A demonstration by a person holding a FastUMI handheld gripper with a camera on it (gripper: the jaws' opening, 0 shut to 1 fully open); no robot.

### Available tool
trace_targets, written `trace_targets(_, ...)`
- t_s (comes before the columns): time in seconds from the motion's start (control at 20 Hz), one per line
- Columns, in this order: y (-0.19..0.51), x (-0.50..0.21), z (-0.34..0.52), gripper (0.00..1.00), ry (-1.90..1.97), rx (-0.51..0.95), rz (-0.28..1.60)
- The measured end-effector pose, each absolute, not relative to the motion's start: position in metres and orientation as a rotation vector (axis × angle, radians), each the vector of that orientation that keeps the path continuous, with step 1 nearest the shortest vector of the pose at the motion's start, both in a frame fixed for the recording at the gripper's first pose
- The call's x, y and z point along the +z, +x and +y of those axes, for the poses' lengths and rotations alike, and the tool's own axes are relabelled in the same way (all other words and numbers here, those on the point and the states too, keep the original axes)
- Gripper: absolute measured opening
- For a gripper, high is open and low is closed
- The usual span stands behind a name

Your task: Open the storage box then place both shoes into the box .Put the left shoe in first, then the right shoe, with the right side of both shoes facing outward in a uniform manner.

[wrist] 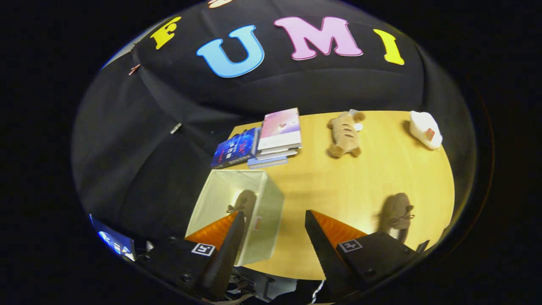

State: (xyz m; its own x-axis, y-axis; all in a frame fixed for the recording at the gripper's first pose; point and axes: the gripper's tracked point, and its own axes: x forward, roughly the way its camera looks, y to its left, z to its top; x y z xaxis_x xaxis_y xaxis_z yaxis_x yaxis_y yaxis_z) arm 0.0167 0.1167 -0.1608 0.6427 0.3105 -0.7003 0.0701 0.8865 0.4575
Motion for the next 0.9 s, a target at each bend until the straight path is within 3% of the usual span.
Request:
trace_targets(0.25, -0.036, -0.194, 0.018, 0.9, 0.42, -0.009, 0.902)
trace_targets(0.5, -0.089, -0.275, -0.071, 0.89, 0.392, -0.204, 1.023)
trace_targets(0.9, -0.111, -0.379, -0.097, 0.88, 0.332, -0.222, 1.161)
